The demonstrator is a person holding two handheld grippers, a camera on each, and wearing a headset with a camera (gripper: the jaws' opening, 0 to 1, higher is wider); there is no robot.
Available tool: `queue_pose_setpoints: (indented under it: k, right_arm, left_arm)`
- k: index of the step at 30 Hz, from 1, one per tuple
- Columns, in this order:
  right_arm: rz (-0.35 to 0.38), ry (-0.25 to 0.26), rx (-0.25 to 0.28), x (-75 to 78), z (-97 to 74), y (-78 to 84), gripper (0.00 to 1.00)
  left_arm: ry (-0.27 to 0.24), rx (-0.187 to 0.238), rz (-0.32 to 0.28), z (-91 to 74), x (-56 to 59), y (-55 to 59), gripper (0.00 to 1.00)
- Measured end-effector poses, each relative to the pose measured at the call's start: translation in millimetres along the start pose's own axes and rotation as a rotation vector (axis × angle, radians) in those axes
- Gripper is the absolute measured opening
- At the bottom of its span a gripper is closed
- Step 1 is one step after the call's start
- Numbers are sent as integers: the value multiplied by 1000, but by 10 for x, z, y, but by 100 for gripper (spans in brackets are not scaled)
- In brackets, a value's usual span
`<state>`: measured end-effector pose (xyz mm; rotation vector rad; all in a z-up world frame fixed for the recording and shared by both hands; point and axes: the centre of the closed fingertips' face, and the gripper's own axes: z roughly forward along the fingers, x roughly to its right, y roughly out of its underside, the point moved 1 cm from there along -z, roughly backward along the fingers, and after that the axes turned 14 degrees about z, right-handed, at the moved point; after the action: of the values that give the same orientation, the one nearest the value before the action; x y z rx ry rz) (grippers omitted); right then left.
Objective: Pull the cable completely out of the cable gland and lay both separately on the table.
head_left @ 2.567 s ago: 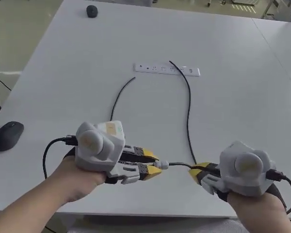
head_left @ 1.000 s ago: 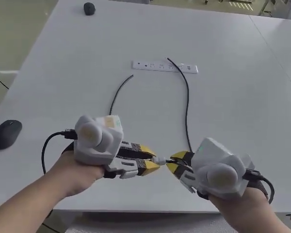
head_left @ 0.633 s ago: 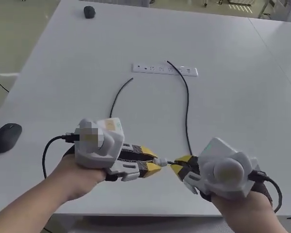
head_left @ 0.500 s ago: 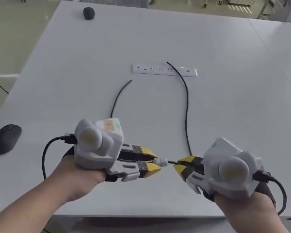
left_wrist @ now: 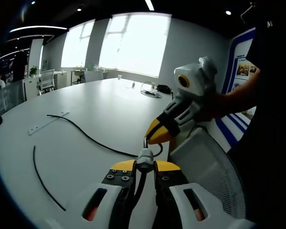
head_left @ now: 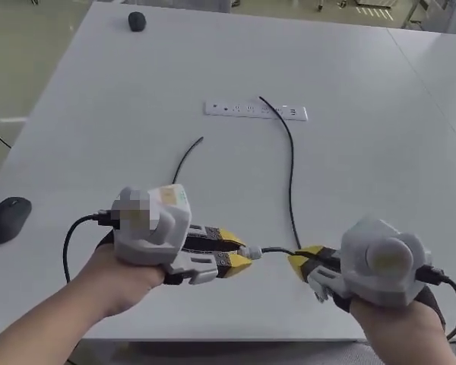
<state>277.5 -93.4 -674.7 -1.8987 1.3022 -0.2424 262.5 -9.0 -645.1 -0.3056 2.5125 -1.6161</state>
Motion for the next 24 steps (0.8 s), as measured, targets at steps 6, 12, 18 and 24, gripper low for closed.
queue_pose_setpoints:
  k: [6, 12, 18, 24]
  right_arm:
    - [107, 29, 6, 200, -20, 53, 0]
    - [213, 52, 13, 390, -44, 137, 0]
    - [345, 77, 11, 527, -32, 260, 0]
    - [387, 72, 17, 565, -40, 277, 0]
  left_arm:
    - [-5, -5, -4, -11, -12, 18, 15]
    - [-3, -7, -7, -17, 4, 30, 15]
    - [4, -13, -6, 17, 27, 41, 15]
    - [8, -15, -3, 46, 34, 32, 15]
